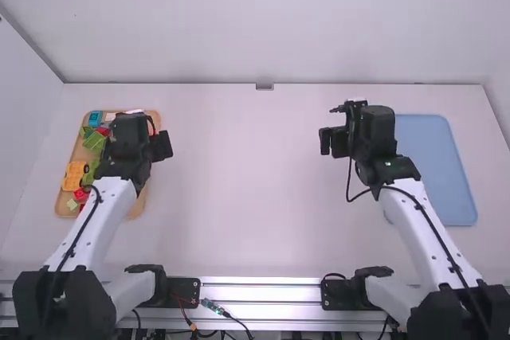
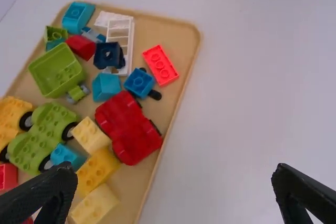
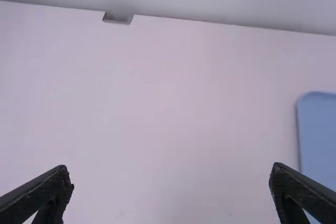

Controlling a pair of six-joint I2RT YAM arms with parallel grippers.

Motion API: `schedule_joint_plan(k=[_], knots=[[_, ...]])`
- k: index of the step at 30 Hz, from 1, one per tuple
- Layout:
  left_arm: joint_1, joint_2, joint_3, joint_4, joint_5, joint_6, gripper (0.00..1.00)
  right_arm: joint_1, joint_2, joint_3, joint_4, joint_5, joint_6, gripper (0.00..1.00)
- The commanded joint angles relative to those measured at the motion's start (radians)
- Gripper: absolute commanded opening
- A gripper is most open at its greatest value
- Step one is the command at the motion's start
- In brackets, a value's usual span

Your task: Assemble lego blocks to make yellow taxi

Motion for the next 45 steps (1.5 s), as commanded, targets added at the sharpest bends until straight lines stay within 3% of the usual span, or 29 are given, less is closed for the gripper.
schedule_joint_plan(k=[1,10,19,36,45], knots=[[0.036,0.001,0.024,-0.024,0.034,0.027,0.99,0.001,0.039,0.060,-0.006,0.003,0.000,0.99],[0.152,0.025,0.043,0.000,0.150,0.099,0.99,0.001,0.141,0.097,0.002,-0.005,-0.019,0.99],[0.284,0.152,0.171,-0.119,0.274,0.131,0.99,0.001,0.193,0.147,-0.041,-0.004,-0.018,0.99],[0.585,0.453,0.471,-0.411,0.217,0.188,0.99,0.000,0.193,0.182,-0.043,-0.004,-0.045,0.99],[0.638,0.548,0.567,-0.407,0.122,0.188,0.99,0.001,0.193,0.209,-0.044,-0.003,-0.072,0.99]])
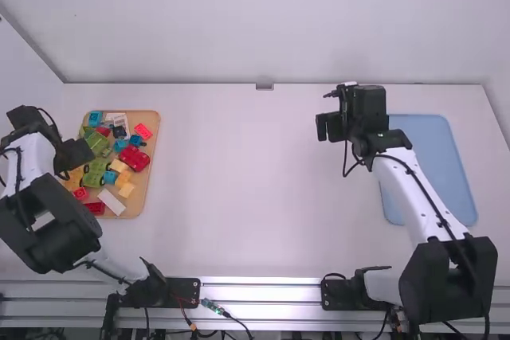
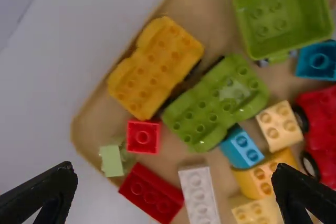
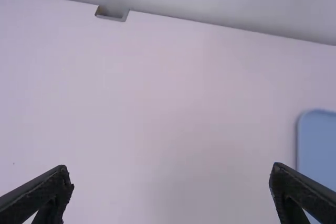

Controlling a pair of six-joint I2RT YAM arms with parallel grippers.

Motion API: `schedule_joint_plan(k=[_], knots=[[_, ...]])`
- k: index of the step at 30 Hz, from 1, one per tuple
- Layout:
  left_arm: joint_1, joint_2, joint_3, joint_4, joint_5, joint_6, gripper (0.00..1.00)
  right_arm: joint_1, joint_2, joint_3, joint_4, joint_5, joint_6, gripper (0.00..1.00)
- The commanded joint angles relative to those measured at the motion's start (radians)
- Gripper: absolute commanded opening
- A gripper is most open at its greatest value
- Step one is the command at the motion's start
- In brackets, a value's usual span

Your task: Assemble lego blocks to make yellow taxi

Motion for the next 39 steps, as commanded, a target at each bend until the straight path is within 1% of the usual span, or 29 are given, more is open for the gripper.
schedule_joint_plan(k=[1,6,7,8,10,15,17,18,19,26,29,35,37,39], knots=[[-0.003,0.034,0.045,0.008,-0.050,0.014,0.99,0.001,0.005,0.041,0.000,-0.001,-0.012,0.99],[0.005,0.034,0.033,0.008,-0.041,0.051,0.99,0.002,0.005,0.042,0.002,-0.001,-0.039,0.99],[0.005,0.034,0.033,0.007,-0.022,0.078,0.98,0.001,0.005,0.042,0.002,-0.002,-0.039,0.99],[0.003,0.034,0.033,0.008,0.000,0.108,0.99,0.001,0.005,0.042,0.003,-0.002,-0.039,0.99],[0.001,0.034,0.035,0.013,0.047,0.167,0.99,0.002,0.005,0.042,0.003,-0.002,-0.040,0.99],[0.006,0.034,0.033,0.087,0.057,0.185,0.99,0.001,0.005,0.043,0.007,-0.001,-0.052,0.99],[0.008,0.034,0.033,0.093,0.096,0.237,0.99,0.002,0.005,0.042,0.004,-0.002,-0.058,0.99],[0.021,0.038,0.034,0.089,0.163,0.314,0.99,0.001,0.005,0.042,-0.002,-0.002,-0.062,0.99],[0.030,0.043,0.036,0.089,0.189,0.342,0.99,0.001,0.005,0.042,-0.004,-0.002,-0.061,0.99],[0.108,0.082,0.067,0.078,0.207,0.375,0.99,0.001,0.005,0.042,-0.001,-0.002,-0.061,0.99],[0.156,0.100,0.066,0.073,0.282,0.494,0.99,0.002,0.005,0.042,-0.005,-0.002,-0.061,0.99],[0.192,0.145,0.062,0.121,0.288,0.557,0.99,0.001,0.005,0.042,-0.008,-0.006,-0.061,0.99],[0.195,0.175,0.062,0.126,0.331,0.615,0.99,0.001,0.005,0.042,-0.010,-0.005,-0.040,0.99],[0.192,0.191,0.061,0.141,0.342,0.621,0.99,0.001,0.005,0.042,-0.010,-0.006,-0.034,0.99]])
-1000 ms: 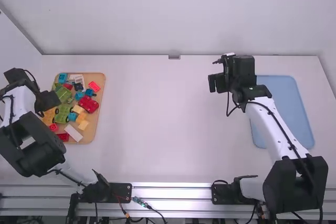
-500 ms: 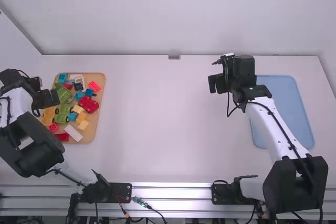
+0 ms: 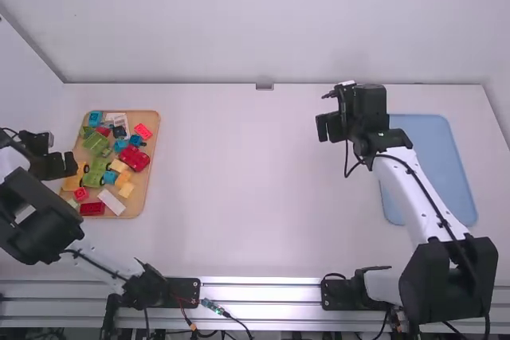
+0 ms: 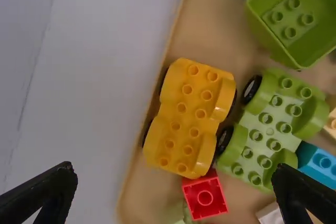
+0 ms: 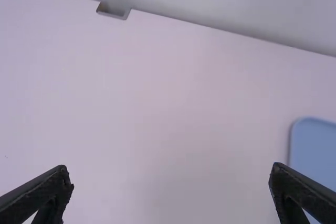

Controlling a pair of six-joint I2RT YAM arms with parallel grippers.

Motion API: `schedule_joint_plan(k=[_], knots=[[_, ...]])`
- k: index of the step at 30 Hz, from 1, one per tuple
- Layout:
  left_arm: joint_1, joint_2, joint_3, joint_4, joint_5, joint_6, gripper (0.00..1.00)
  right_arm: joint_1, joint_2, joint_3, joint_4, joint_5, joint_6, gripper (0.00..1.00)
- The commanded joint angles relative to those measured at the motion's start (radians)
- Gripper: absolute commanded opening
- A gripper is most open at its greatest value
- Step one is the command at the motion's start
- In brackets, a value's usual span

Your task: Assemble lego blocks to make yellow taxi

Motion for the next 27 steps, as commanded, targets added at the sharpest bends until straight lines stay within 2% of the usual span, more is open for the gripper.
schedule_joint_plan(k=[1,6,11,15,27], knots=[[-0.002,0.045,0.015,0.013,0.047,0.064,0.99,0.002,0.005,0.034,-0.002,-0.005,0.017,0.99],[-0.004,0.079,0.016,0.033,0.047,0.099,0.92,0.001,0.005,0.034,-0.006,-0.005,0.017,0.99],[0.009,0.104,0.015,0.051,0.044,0.095,0.89,0.001,0.005,0.034,-0.015,-0.005,0.014,0.99],[0.013,0.123,0.015,0.051,0.045,0.095,0.80,0.001,0.005,0.034,-0.016,-0.005,0.014,0.99],[0.014,0.127,0.015,0.050,-0.059,0.072,0.79,0.001,0.005,0.034,-0.016,-0.005,0.013,0.99]])
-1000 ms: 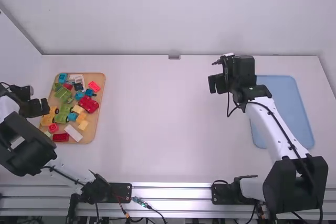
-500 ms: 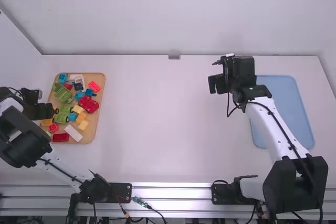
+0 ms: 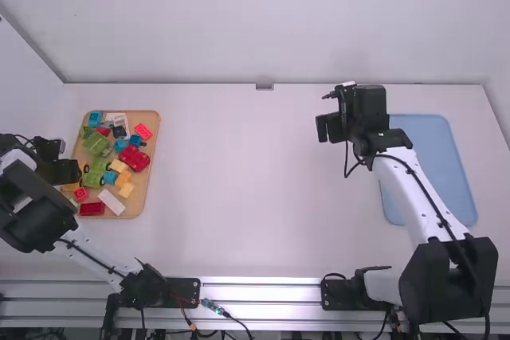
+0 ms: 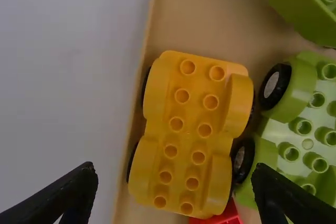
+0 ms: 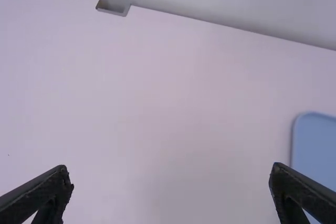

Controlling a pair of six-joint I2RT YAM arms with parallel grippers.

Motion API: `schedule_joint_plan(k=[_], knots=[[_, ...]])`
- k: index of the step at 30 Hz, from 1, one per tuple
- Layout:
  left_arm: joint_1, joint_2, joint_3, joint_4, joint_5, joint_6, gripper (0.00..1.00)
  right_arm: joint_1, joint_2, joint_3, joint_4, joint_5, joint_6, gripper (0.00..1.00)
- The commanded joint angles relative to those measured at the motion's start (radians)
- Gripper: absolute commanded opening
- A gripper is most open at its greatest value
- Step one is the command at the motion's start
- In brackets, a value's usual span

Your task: Assemble lego blocks to make yellow taxi

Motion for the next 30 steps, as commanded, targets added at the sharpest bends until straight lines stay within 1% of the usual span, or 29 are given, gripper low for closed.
schedule_joint_plan(k=[1,11,13,14,17,22,25,26,30], knots=[[0.009,0.017,0.015,-0.013,-0.051,-0.004,0.79,0.001,0.005,0.034,-0.004,-0.005,0.002,0.99],[0.007,0.017,0.015,-0.042,-0.078,0.037,0.79,0.001,0.005,0.034,-0.004,-0.005,0.002,0.99],[0.007,0.017,0.015,-0.046,-0.079,0.037,0.76,0.001,0.005,0.034,-0.004,-0.005,0.002,0.99],[0.007,0.017,0.015,-0.045,-0.075,0.034,0.73,0.001,0.005,0.034,-0.004,-0.005,0.002,0.99],[0.007,0.017,0.015,-0.046,-0.065,0.038,0.72,0.001,0.005,0.034,-0.004,-0.005,0.002,0.99],[0.007,0.023,0.015,-0.052,-0.025,0.068,0.73,0.001,0.005,0.034,-0.008,-0.005,0.002,0.99],[0.007,0.031,0.015,-0.046,-0.036,0.056,0.73,0.001,0.005,0.034,-0.008,0.000,0.002,0.99],[0.007,0.038,0.015,-0.043,-0.033,0.061,0.76,0.001,0.005,0.034,-0.008,-0.002,0.002,0.99],[0.009,0.060,0.015,-0.028,-0.033,0.060,0.77,0.001,0.005,0.034,-0.008,-0.001,0.002,0.99]])
